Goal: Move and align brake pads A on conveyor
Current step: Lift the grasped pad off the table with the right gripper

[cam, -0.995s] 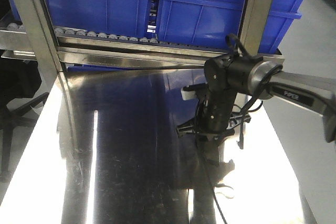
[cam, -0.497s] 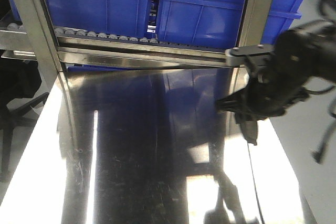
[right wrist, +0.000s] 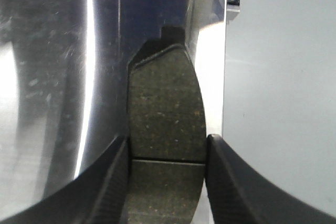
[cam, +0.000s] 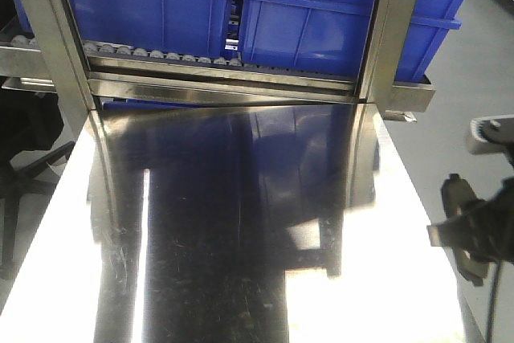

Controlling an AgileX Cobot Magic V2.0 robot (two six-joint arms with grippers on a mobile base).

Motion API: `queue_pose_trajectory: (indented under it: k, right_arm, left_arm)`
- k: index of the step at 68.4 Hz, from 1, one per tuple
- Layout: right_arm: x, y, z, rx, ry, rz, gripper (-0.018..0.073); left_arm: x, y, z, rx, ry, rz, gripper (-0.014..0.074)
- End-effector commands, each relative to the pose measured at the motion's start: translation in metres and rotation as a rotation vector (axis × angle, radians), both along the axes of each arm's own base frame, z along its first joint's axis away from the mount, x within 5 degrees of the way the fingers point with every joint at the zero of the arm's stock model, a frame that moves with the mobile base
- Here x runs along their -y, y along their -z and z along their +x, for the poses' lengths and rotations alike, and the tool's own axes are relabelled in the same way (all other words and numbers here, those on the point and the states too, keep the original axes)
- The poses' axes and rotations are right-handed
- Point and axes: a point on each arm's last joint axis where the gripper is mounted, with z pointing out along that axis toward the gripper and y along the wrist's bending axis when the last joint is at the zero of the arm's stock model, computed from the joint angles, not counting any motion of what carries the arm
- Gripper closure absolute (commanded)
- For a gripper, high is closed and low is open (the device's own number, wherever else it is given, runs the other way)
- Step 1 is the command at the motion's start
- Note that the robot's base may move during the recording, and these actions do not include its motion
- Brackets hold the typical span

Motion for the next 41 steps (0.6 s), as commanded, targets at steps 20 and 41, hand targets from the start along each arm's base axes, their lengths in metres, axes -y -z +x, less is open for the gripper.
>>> queue_pose_trajectory:
  k: [20,41]
  right_arm:
    - [0.022,-0.031,-0.069,0.347,-0.01,0.059,0.0564]
    - [0.032,-0.02,-0.108,0.504,-0.015,0.096,0.0564]
  left_arm:
    - [0.002,-0.016,0.003,0.104,0.006,-0.036,0.0603]
    - [0.002,-0.016,0.003,0.104,0.006,-0.036,0.0603]
